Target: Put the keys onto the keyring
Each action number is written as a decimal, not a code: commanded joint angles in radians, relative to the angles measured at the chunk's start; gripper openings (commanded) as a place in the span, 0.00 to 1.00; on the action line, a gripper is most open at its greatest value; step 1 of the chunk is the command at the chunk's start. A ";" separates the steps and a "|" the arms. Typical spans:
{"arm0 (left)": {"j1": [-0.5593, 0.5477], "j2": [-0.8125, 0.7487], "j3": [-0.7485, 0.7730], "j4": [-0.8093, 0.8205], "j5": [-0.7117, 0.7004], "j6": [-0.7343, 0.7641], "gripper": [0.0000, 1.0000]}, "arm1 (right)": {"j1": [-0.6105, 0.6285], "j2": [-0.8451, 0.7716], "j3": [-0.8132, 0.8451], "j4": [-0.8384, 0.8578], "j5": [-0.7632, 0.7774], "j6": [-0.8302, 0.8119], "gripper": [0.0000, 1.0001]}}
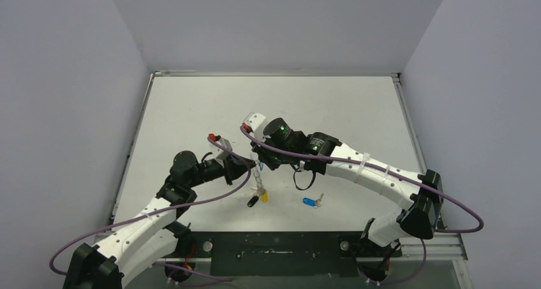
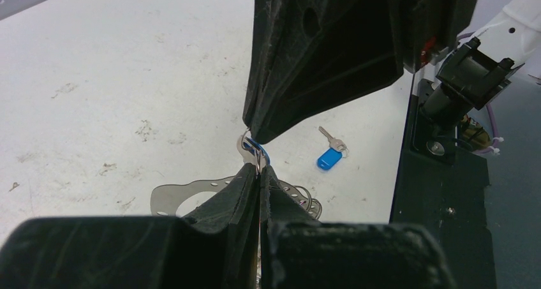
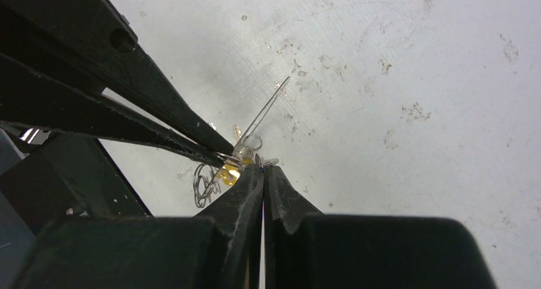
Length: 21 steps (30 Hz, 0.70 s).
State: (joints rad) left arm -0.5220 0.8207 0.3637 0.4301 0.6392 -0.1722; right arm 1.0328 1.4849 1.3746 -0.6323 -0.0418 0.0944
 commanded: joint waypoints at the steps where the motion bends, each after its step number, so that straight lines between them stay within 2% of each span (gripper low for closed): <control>1: -0.004 -0.020 0.017 0.052 0.016 0.002 0.00 | -0.020 0.003 0.000 0.053 -0.011 0.023 0.00; 21: -0.004 -0.025 0.012 0.053 0.010 0.016 0.00 | -0.036 -0.070 -0.044 0.069 -0.159 -0.035 0.00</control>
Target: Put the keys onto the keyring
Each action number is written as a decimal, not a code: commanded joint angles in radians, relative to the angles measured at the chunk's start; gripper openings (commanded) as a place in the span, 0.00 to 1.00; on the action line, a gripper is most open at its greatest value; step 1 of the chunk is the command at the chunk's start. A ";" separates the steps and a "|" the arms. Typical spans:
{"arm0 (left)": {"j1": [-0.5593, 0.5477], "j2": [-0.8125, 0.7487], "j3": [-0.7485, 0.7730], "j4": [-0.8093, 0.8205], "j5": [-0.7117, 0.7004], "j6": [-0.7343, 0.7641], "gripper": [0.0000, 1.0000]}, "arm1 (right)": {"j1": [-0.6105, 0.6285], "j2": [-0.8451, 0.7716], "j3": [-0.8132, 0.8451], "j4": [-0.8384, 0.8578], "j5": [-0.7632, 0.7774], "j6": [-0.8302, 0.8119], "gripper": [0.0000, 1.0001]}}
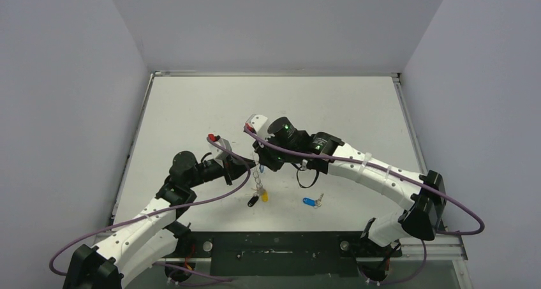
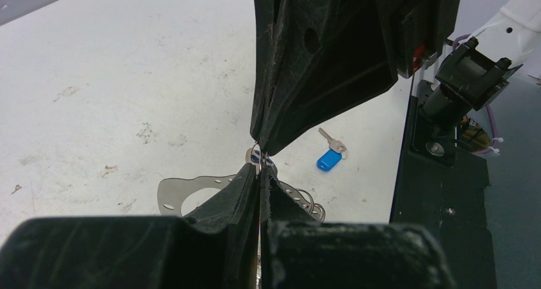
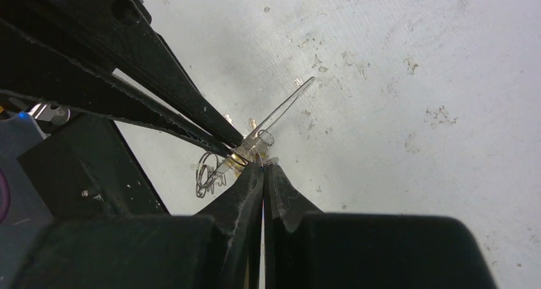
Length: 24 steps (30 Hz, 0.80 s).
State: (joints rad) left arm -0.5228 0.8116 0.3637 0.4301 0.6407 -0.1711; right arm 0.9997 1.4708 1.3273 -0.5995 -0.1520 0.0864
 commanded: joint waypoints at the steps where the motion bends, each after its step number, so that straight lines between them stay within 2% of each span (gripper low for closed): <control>1: -0.003 -0.016 0.012 0.052 0.009 0.015 0.00 | -0.002 -0.058 0.003 0.036 -0.052 -0.029 0.00; 7: -0.004 -0.016 0.013 0.053 0.010 0.014 0.00 | 0.002 -0.065 0.006 0.037 -0.072 -0.042 0.00; 18: -0.003 -0.016 0.015 0.052 0.011 0.016 0.00 | 0.001 -0.113 -0.006 0.019 0.015 -0.043 0.00; 24: -0.003 -0.016 0.015 0.052 0.011 0.016 0.00 | 0.007 -0.103 -0.007 0.027 -0.047 -0.051 0.00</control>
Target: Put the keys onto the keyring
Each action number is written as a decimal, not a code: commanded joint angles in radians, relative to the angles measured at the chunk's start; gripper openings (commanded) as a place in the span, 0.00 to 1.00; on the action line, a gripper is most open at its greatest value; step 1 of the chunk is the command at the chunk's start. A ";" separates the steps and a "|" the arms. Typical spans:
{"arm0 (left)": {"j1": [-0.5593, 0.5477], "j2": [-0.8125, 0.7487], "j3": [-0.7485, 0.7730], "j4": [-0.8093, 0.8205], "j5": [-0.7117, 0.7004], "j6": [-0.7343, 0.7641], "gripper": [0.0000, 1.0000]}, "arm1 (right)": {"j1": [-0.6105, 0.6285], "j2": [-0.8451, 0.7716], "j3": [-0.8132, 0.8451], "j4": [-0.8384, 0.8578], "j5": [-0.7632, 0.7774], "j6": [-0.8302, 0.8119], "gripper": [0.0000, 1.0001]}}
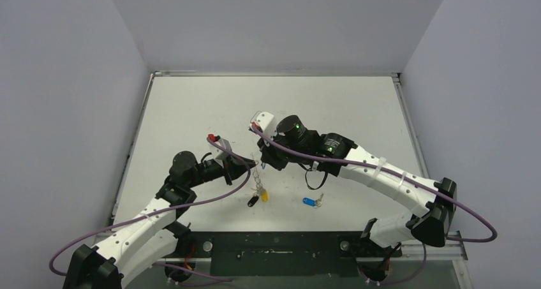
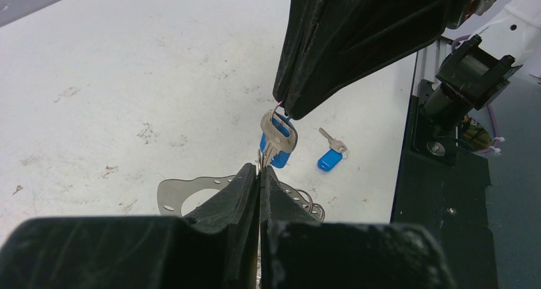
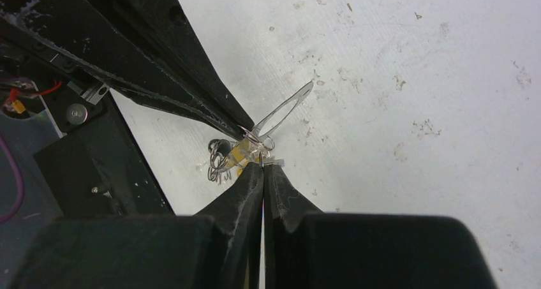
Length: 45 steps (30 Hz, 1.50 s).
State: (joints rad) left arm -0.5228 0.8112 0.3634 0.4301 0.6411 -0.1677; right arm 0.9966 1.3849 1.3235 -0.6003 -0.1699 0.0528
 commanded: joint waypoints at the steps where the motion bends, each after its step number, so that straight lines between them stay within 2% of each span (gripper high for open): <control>1: -0.004 -0.016 0.015 0.052 0.011 0.013 0.00 | 0.011 -0.009 0.002 0.027 -0.033 -0.018 0.00; 17: -0.003 -0.024 0.008 0.051 0.009 0.008 0.00 | 0.022 0.065 0.037 0.070 -0.054 0.005 0.00; 45: -0.004 -0.024 0.006 0.051 0.009 0.009 0.00 | 0.024 0.018 0.028 0.095 -0.023 0.003 0.00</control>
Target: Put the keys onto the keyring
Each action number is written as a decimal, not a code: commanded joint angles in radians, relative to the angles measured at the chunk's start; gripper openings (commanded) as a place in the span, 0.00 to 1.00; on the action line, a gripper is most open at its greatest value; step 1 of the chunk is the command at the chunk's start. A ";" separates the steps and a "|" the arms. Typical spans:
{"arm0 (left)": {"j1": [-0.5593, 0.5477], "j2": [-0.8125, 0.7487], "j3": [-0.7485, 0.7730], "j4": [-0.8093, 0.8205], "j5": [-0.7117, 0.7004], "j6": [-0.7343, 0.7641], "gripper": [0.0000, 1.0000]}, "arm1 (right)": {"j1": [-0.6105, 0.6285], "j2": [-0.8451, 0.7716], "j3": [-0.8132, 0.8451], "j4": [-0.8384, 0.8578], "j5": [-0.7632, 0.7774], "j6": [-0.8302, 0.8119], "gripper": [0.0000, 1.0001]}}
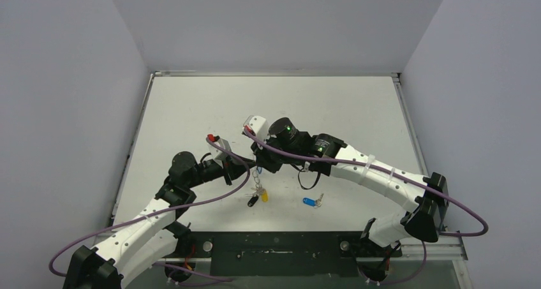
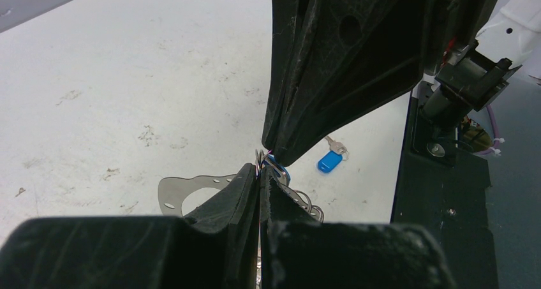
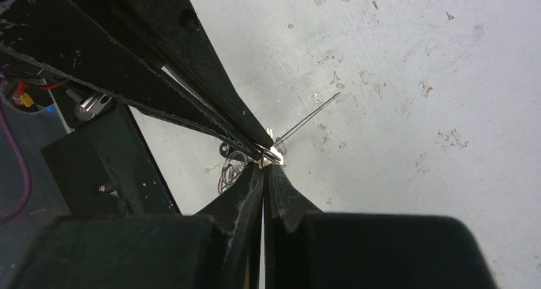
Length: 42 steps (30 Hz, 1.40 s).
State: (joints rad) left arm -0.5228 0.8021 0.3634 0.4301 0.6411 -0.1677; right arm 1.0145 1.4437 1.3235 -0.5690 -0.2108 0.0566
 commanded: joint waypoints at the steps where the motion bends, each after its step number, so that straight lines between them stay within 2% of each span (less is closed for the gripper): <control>1: -0.004 -0.015 0.006 0.050 0.009 0.010 0.00 | 0.007 -0.041 0.028 0.065 0.021 0.000 0.00; 13: -0.004 -0.015 0.008 0.049 0.009 0.013 0.00 | 0.009 -0.083 0.004 0.101 0.062 0.005 0.00; 42: -0.004 -0.033 0.008 0.036 0.006 0.019 0.00 | 0.009 -0.028 -0.021 0.050 0.131 0.000 0.00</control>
State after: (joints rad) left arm -0.5240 0.7898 0.3634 0.4427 0.6411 -0.1600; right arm 1.0225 1.4044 1.3125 -0.5388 -0.1299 0.0578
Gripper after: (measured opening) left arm 0.009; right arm 0.025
